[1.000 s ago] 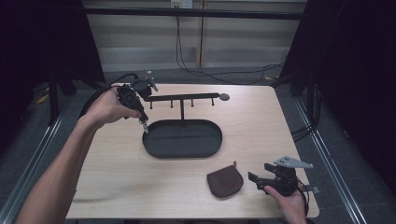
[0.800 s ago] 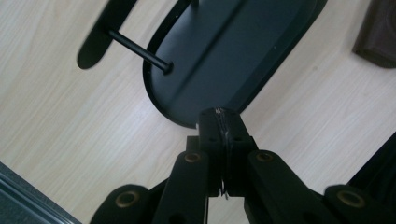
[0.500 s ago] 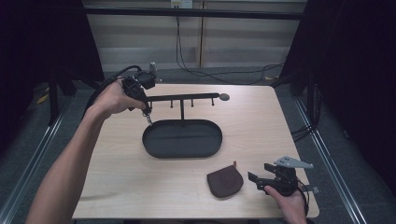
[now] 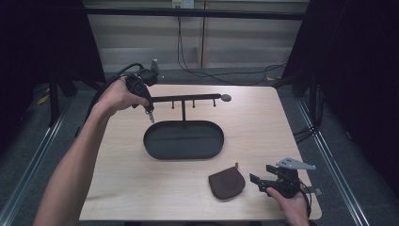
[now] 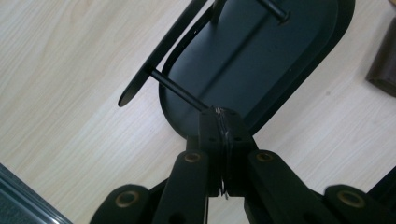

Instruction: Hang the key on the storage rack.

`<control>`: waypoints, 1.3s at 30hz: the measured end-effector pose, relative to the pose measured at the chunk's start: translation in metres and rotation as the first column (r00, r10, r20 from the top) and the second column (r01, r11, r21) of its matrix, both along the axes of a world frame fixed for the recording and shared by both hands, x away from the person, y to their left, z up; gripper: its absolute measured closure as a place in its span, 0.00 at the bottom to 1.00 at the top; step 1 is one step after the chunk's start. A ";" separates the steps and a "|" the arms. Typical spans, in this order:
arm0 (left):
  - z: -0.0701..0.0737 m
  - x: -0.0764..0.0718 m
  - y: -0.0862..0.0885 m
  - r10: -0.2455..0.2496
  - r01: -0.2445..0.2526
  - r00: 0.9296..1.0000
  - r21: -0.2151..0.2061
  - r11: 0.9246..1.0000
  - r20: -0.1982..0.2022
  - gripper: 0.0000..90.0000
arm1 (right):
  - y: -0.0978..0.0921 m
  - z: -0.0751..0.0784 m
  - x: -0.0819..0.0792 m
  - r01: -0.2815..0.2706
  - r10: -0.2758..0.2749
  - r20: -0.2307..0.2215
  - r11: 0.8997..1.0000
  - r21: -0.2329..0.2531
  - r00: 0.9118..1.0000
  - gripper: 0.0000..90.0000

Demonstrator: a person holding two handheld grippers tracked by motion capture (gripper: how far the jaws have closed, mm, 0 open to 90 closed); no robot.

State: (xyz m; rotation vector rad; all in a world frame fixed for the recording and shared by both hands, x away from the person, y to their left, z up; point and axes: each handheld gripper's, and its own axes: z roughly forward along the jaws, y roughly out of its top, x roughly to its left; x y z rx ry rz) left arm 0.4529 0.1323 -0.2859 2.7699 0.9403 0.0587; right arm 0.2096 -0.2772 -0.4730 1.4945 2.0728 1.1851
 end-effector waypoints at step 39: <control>0.000 -0.015 0.021 0.010 -0.004 0.998 -0.105 0.994 0.059 0.92 | 0.001 0.000 0.001 0.000 0.000 -0.003 1.000 0.001 1.000 0.21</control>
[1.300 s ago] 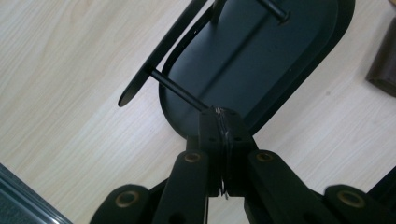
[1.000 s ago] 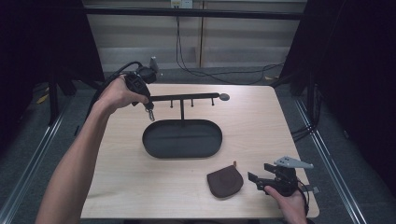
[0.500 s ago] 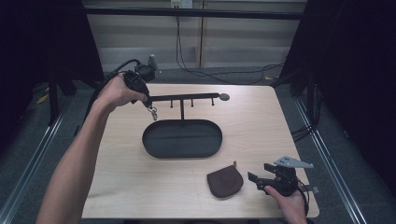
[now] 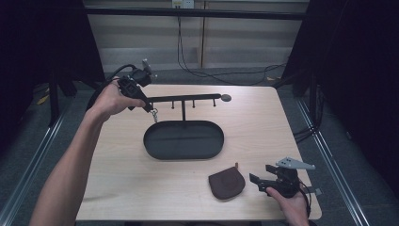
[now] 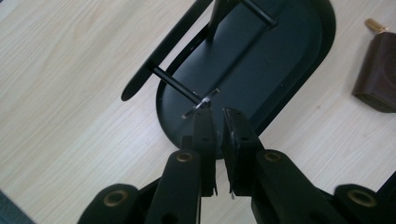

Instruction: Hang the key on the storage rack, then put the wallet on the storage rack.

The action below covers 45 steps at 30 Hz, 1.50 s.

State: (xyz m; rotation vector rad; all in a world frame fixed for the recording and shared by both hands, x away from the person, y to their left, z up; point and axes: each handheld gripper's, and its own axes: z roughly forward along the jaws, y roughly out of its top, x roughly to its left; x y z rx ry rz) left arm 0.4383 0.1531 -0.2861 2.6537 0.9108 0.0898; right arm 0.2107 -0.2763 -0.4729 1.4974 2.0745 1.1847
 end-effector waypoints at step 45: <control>-0.090 -0.115 0.083 0.183 -0.114 0.971 -0.377 0.919 0.152 0.22 | -0.002 0.000 0.000 0.017 -0.017 0.003 1.000 0.001 1.000 0.21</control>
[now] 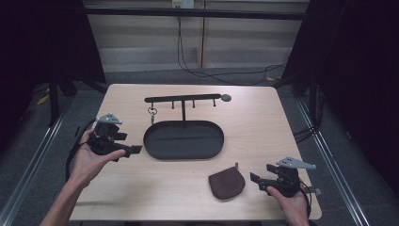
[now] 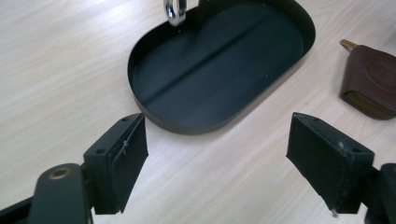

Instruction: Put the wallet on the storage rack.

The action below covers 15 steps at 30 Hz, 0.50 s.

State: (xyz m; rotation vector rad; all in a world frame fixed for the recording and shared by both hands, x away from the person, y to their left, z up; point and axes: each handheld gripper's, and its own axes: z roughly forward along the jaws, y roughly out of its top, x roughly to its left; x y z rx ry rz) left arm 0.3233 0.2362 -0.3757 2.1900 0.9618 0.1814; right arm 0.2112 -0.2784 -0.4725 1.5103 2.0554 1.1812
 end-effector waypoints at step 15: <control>-0.037 -0.052 0.018 0.014 -0.011 0.999 -0.099 0.995 0.038 0.19 | -0.001 -0.001 0.004 -0.004 0.005 -0.027 0.999 0.038 1.000 0.21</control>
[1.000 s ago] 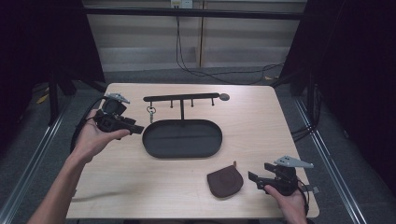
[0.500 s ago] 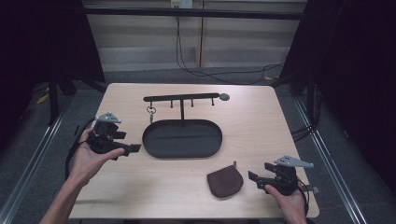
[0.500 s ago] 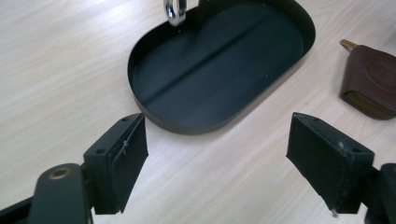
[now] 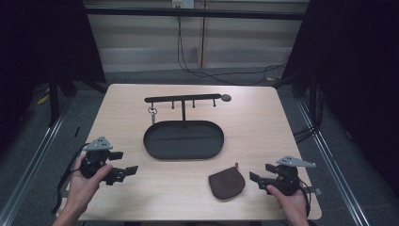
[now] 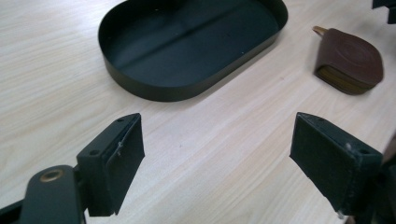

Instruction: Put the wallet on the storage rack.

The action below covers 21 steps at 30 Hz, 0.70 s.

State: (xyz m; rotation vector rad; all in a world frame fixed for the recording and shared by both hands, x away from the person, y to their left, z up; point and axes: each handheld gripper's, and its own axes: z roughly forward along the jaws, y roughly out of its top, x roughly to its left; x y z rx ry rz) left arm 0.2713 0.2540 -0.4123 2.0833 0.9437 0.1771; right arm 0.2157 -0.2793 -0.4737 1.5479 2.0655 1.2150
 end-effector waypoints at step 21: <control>-0.049 -0.045 -0.005 0.016 -0.016 1.000 -0.019 1.000 -0.007 0.20 | 0.017 0.007 0.003 -0.116 0.113 -0.091 0.993 -0.032 0.989 0.19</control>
